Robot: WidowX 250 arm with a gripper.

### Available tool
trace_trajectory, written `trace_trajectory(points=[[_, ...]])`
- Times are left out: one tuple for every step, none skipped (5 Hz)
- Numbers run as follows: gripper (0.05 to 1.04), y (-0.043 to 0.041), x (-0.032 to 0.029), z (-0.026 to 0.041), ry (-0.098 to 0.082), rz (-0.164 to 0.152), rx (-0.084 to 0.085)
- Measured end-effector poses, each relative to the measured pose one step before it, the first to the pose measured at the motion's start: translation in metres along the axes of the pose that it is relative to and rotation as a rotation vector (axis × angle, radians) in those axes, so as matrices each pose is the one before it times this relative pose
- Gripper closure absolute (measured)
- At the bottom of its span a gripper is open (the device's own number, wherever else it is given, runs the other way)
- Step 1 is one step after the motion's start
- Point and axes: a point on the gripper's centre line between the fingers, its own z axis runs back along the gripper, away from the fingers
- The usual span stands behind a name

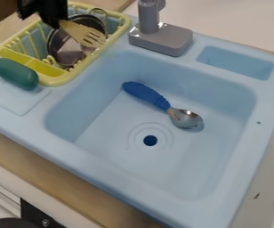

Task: Put the wooden spatula in the yellow dish drainer

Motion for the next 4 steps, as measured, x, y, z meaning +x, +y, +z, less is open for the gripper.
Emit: trace_trajectory(points=[[0.994,0.00112,-0.00214,-0.0056,0.0222,0.0226,0.0156],[0.961,-0.00006,0.00392,-0.01029,0.0367,0.0071,0.0263],[0.781,0.00269,0.00095,0.00012,0.0174,-0.0004,0.0026],[0.501,0.00271,-0.00063,-0.003,-0.019,-0.0098,-0.0151]])
